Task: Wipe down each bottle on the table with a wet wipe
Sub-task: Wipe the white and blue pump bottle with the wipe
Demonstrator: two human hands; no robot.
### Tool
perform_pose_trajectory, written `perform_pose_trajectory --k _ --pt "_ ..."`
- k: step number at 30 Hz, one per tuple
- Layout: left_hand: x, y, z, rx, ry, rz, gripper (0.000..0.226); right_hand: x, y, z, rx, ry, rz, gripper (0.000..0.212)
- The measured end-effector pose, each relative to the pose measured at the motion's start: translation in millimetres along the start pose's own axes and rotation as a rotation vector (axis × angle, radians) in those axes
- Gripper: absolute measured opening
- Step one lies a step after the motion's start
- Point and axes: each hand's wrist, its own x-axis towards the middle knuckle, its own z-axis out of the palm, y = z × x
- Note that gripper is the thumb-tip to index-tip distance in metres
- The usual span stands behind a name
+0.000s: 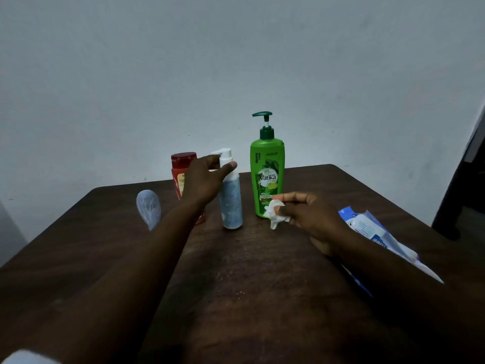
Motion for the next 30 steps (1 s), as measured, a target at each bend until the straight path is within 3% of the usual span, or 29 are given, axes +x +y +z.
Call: perform_pose_trajectory --k 6,9,12,18,21,24,30 --pt "-69.3 24.5 -38.3 -0.292 -0.212 -0.215 0.017 -34.0 -20.4 10.7 0.217 -0.026 -0.030 0.020" --pt "-101.6 26.8 -52.0 -0.370 -0.270 -0.288 0.031 -62.8 -30.8 21.2 0.283 -0.056 -0.130 0.020" --pt "-120.7 22.3 -57.0 -0.404 -0.318 -0.316 0.045 -84.8 -31.5 34.5 0.130 -0.031 -0.281 0.020" --pt "-130.4 16.6 -51.7 -0.461 -0.281 -0.305 0.046 -93.1 -14.6 62.0 -0.303 0.054 -0.618 0.016" --pt "-130.0 10.3 -45.7 -0.500 -0.246 -0.323 0.053 -93.1 -3.2 67.5 -0.441 0.050 -0.692 0.020" --pt "-128.8 3.3 -41.1 -0.562 -0.234 -0.370 0.044 -95.0 -1.2 68.0 -0.598 0.016 -0.797 0.024" --pt "-127.8 -4.0 -35.8 -0.621 -0.233 -0.385 0.043 -86.8 -7.6 64.7 -0.692 -0.019 -0.836 0.022"
